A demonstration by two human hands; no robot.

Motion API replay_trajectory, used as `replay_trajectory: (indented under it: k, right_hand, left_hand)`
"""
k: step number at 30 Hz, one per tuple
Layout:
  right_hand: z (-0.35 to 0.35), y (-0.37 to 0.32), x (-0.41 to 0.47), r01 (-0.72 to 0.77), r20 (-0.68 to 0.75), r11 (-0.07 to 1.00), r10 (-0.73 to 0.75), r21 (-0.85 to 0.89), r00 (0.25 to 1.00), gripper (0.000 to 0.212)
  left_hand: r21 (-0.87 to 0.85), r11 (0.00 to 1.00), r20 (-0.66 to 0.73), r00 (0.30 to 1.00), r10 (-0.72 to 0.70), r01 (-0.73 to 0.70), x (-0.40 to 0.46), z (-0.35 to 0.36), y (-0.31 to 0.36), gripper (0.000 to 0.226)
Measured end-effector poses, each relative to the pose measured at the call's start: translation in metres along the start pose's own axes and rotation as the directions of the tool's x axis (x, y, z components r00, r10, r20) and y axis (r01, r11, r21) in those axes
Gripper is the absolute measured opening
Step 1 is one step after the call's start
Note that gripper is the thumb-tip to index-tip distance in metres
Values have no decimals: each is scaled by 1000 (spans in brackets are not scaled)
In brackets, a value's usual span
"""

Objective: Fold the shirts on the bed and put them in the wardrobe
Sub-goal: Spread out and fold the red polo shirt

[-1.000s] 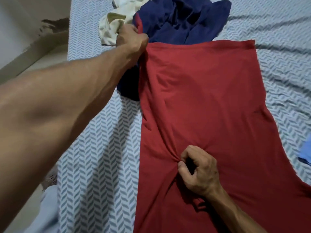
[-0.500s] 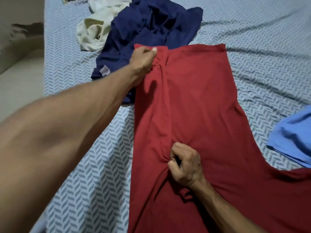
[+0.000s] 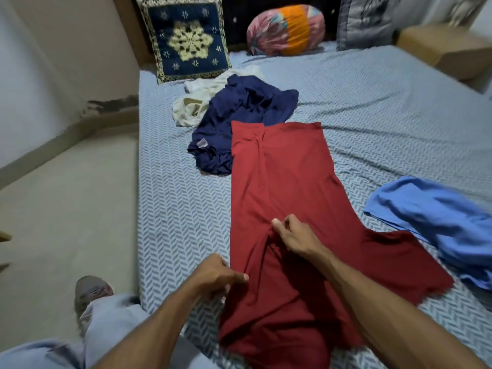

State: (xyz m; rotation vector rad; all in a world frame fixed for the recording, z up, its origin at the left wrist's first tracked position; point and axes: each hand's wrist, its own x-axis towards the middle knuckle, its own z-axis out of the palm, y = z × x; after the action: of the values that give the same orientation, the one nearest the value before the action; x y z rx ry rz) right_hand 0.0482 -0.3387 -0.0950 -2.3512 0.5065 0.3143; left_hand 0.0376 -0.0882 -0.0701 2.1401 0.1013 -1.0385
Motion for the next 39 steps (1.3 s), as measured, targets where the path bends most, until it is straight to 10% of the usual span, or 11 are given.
replay_trajectory:
  k: [3,6,11,16,22,31,34,39]
  right_hand:
    - [-16,0,-21,-11,160,956,61,-293,985,67]
    - [-27,3,-32,9,190,926,68,-379,979,39]
    - [-34,10,-47,-83,112,925,44,372,993,24]
    - [-38,27,-58,-277,249,790,163,546,955,60]
    - [-22,68,-62,-202,95,932,182,302,979,27]
    - [-38,86,-73,-261,-172,965,256,-5,951,46]
    - [-66,111,-87,-303,-441,953,280,20,852,34]
    - [-115,185,-111,-531,-554,700,709,478,436,81]
  left_hand:
    - [138,984,31,993,-116,111,-15,9,-9,49]
    - [169,978,89,986,-137,121,-26,14,-22,49]
    - [5,994,147,983,-108,109,-44,10,-36,42]
    - [-20,993,220,970,-108,115,-48,14,-56,32]
    - [-52,984,286,946,-151,172,-47,19,-66,36]
    - [293,952,171,974,-147,92,-43,16,-43,58]
    - [634,773,-122,989,78,17,-31,11,-15,75]
    - [665,638,-186,741,645,-389,-11,53,39,54]
